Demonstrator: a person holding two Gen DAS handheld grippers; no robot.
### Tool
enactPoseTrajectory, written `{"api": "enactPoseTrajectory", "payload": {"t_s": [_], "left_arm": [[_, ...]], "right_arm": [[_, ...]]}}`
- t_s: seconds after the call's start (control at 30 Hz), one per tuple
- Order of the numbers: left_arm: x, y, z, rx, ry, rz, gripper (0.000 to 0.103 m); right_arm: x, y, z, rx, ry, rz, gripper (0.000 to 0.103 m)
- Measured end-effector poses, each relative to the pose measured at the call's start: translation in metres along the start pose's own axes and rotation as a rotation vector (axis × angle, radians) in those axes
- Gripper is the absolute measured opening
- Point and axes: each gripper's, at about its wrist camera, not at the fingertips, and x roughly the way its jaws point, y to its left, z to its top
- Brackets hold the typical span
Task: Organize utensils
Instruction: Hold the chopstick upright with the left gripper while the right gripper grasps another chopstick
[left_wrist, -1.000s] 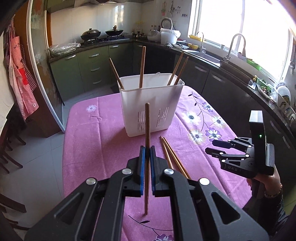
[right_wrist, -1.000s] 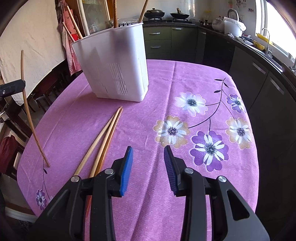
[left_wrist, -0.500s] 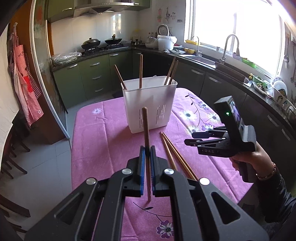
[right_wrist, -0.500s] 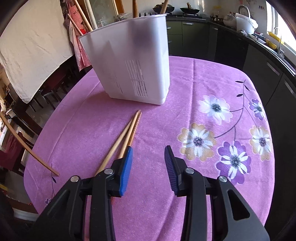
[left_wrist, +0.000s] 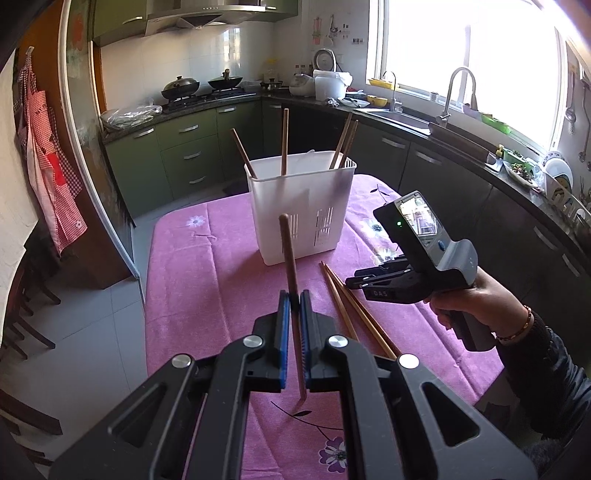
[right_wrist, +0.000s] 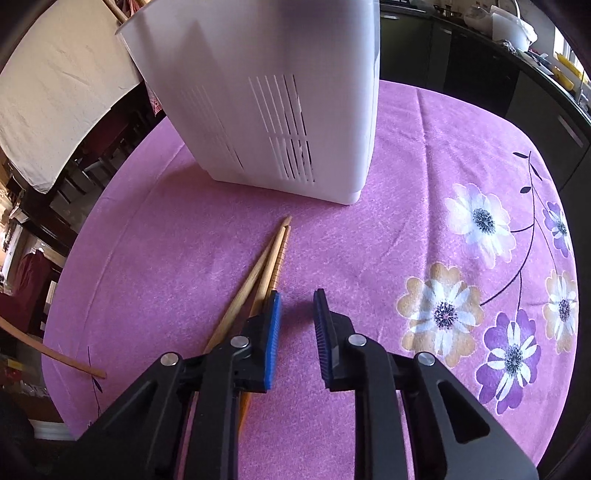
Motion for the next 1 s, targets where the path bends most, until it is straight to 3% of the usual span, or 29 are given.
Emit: {"api": "enactPoseTrajectory", "payload": {"t_s": [0.57, 0.73, 1.0], "left_arm": [[0.001, 0.004, 0.000, 0.000, 0.001, 0.003, 0.006], [0.002, 0.004, -0.001, -0.001, 0.001, 0.003, 0.006], [0.003, 0.007, -0.002, 0.001, 0.002, 0.003, 0.006]], "right_arm": [[0.003, 0.023, 0.004, -0.047, 0.025, -0.003, 0.018], [0.008, 0.032, 0.007, -0.065, 0.027, -0.063, 0.018], [0.020, 0.047, 0.015, -0.091, 0.043, -0.086, 0.017]]}}
